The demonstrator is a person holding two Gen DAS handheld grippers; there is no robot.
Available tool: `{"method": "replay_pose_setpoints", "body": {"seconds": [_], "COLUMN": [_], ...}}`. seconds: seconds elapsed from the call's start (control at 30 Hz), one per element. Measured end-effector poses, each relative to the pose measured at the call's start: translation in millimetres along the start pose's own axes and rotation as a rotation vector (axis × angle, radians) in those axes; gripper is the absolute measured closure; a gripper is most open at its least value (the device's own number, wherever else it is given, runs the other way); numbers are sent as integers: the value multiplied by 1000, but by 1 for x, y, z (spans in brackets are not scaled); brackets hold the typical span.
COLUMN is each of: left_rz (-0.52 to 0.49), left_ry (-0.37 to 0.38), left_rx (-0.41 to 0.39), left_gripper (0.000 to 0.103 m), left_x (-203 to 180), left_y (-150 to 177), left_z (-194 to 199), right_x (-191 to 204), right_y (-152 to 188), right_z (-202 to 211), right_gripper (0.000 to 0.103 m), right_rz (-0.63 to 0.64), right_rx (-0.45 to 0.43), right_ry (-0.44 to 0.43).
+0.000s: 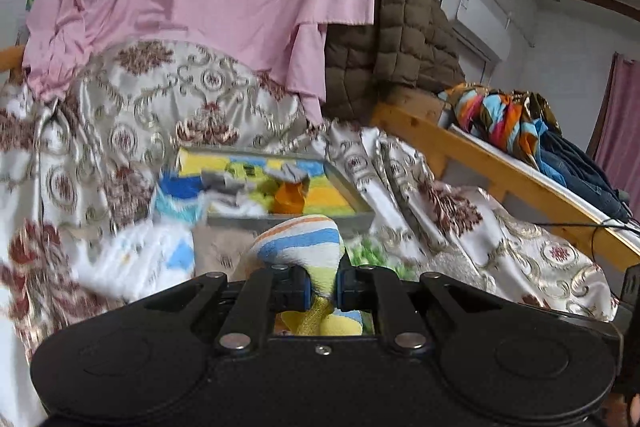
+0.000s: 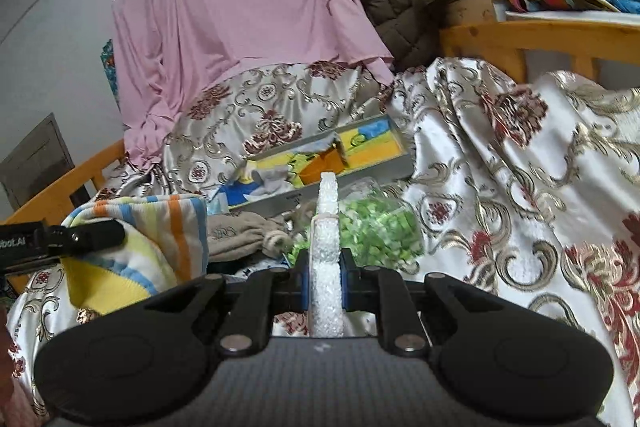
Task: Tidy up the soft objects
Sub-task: 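Carry the striped towel and white sock over the framed frog painting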
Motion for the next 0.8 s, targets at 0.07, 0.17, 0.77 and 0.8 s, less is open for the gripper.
{"method": "replay_pose_setpoints", "body": {"seconds": [0.07,0.17,0.77,0.8], "left_rz": [-6,27,141,157], "left_ry": [3,26,-46,-45], "left_rx": [-15,-38,-68,-59], "left_gripper": [92,92,92,92], "left_x": [6,20,168,176], "left_y": [-13,-37,-126,-123], "left_z": [-7,-24,-197,-205], "right_x": [6,16,79,83], "right_y": [-7,-21,-150,-156], "right_z": [-2,-8,-208,-226], "right_gripper": [88,88,88,88], "right_rz": [29,83,270,279], "right_rx": [0,0,79,96], "right_ry": [-14,-32,-29,-17]}}
Point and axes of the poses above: each gripper's, at about its wrist camera, not at the fingertips, and z roughly against the way its jaws point, x to its left, y to its underside, the point moved 4 cm from there along -z, roughly the way its jaws point, and after that the axes turned 4 degrees about x, right-handed, at the moved point
